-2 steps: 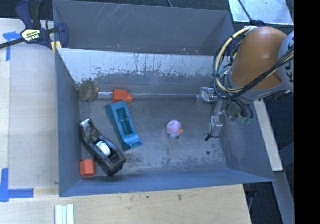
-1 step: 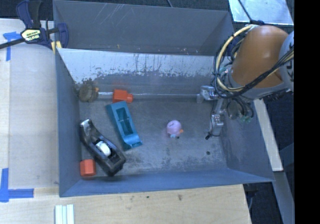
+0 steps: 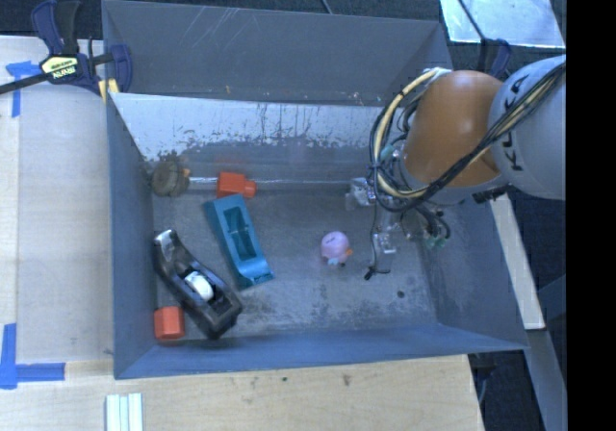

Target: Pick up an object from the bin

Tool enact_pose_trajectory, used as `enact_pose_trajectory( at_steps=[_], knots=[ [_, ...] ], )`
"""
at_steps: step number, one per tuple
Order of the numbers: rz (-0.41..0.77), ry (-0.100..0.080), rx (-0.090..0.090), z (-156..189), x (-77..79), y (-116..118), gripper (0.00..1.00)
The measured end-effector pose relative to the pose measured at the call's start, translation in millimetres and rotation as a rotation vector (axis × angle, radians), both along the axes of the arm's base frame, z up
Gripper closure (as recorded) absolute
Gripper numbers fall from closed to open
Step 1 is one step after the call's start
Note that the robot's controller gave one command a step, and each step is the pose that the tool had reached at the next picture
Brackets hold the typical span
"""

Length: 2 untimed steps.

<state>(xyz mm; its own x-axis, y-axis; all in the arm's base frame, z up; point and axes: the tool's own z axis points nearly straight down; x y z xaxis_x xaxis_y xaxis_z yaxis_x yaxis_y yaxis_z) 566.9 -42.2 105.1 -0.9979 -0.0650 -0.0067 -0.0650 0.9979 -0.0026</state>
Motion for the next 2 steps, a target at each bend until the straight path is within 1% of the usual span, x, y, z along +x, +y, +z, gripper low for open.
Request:
enact_pose_trajectory(
  at_steps=[1, 2],
  knots=[
    [-0.014, 0.008, 0.006, -22.9, 9.9, 16.3, 0.00],
    [-0.079, 0.000, 0.000, -26.2, 8.1, 9.8, 0.00]
  ],
)
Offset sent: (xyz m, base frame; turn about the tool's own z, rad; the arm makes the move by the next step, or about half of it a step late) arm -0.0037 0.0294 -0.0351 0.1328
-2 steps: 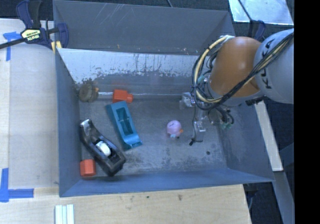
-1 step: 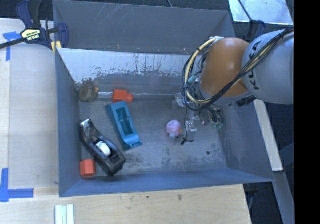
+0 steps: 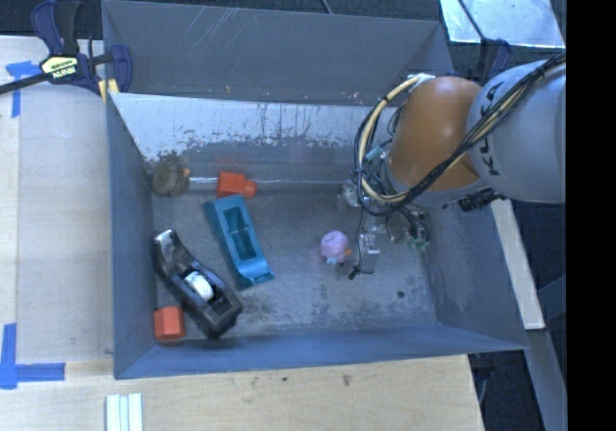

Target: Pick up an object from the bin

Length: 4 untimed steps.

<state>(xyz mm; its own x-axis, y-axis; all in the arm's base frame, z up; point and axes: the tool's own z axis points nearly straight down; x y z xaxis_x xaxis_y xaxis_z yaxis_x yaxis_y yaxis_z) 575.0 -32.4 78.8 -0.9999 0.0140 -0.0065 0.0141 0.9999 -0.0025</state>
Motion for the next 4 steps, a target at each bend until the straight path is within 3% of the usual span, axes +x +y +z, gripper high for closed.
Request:
enact_pose_trajectory(
  at_steps=[1, 2, 3, 4],
  knots=[
    [0.023, 0.003, 0.004, -6.0, -26.4, 19.3, 0.00],
    [0.116, -0.005, -0.001, -8.6, -20.2, 27.3, 1.00],
    [0.118, -0.005, -0.001, -8.8, -19.7, 27.6, 1.00],
    [0.202, -0.008, -0.002, 63.1, -18.0, 30.9, 1.00]
  ],
)
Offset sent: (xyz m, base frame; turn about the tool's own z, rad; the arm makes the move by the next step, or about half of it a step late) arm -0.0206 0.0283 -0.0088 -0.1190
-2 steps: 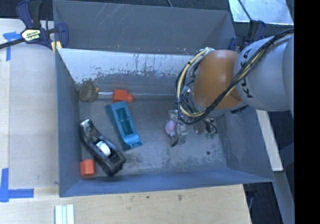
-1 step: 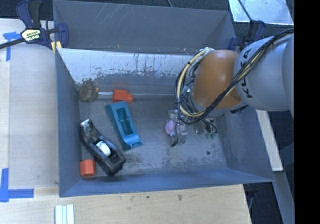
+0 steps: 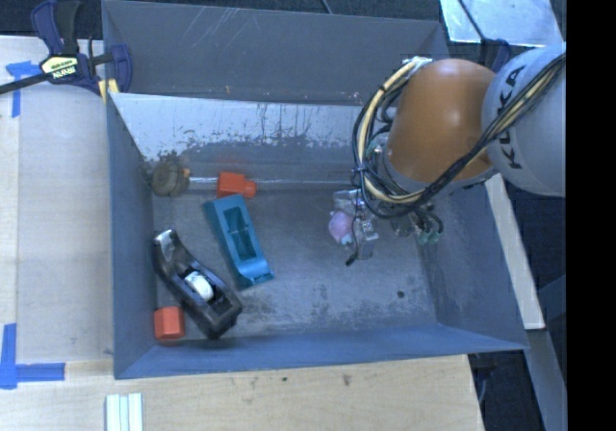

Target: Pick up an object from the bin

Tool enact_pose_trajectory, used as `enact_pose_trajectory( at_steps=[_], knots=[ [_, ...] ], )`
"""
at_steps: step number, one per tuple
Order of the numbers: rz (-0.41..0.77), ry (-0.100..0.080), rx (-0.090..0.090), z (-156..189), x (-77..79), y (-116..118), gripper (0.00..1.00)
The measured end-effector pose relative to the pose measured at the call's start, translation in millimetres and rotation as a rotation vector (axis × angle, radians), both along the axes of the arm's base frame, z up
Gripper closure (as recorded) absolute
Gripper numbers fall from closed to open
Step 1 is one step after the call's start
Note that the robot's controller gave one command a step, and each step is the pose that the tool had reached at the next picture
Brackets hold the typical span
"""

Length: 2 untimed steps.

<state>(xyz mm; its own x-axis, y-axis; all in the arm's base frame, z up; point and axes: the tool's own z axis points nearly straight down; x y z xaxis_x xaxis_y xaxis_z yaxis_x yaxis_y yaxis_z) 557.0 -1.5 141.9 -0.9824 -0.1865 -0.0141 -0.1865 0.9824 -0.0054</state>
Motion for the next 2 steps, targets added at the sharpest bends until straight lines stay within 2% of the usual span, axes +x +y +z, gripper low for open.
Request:
enact_pose_trajectory(
  at_steps=[1, 2],
  knots=[
    [0.000, 0.000, 0.000, 0.0, 0.0, 0.0, 1.00],
    [0.023, -0.004, 0.000, 94.1, -11.8, 2.8, 1.00]
  ],
)
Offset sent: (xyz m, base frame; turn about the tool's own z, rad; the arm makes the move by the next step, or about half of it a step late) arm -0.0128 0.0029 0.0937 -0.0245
